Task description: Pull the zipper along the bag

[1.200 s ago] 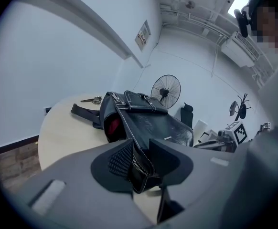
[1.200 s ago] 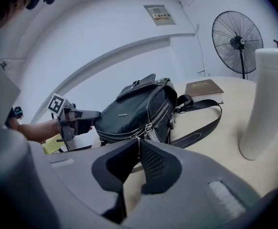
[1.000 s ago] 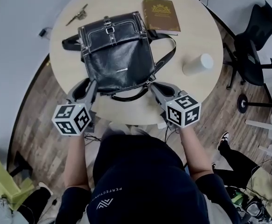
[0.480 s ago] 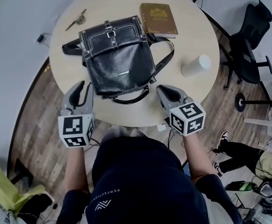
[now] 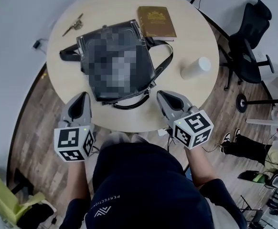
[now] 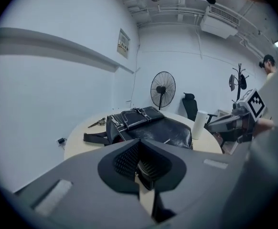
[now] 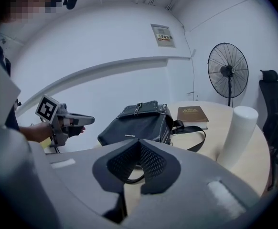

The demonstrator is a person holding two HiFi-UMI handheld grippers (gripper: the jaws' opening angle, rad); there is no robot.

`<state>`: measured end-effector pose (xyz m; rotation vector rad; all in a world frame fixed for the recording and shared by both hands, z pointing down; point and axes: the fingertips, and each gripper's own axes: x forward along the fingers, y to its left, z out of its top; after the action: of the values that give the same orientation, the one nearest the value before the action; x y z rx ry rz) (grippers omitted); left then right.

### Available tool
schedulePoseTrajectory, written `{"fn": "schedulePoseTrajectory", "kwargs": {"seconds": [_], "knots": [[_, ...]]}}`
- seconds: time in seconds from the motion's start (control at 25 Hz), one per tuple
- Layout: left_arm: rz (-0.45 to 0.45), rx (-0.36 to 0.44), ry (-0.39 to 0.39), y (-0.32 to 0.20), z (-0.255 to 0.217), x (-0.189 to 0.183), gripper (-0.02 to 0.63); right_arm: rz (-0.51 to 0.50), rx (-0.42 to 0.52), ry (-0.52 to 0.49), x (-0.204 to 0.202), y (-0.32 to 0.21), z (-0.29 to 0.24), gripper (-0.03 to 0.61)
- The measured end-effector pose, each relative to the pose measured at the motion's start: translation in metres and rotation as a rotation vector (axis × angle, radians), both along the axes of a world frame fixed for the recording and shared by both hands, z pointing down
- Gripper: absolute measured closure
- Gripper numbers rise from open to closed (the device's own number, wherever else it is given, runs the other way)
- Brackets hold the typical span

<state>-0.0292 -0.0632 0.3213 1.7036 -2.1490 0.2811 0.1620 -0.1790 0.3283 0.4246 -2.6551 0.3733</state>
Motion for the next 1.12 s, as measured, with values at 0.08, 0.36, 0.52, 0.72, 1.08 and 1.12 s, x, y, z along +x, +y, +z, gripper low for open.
{"fn": "schedulePoseTrajectory", "kwargs": {"seconds": [0.08,0.36,0.52,0.72,1.08,1.12], "knots": [[0.000,0.008,0.047,-0.001,-0.001,0.001,0.612,0.000,-0.002,0.002,-0.001,0.002,-0.001,0.575],[0.007,0.029,0.038,0.000,-0.003,0.004,0.597,0.005,0.009,0.015,-0.001,0.001,0.000,0.575],[0.012,0.037,0.055,0.002,-0.002,0.006,0.597,0.011,0.010,0.011,-0.001,0.000,-0.001,0.575],[0.023,0.030,0.060,0.002,-0.001,0.011,0.597,0.015,0.003,0.007,0.000,0.000,-0.001,0.575],[0.047,0.020,0.069,0.001,0.001,0.020,0.597,-0.006,-0.004,0.001,-0.004,0.006,-0.001,0.575],[0.048,0.018,0.070,0.001,0.002,0.020,0.597,-0.007,-0.003,0.001,-0.004,0.007,0.000,0.575]]}}
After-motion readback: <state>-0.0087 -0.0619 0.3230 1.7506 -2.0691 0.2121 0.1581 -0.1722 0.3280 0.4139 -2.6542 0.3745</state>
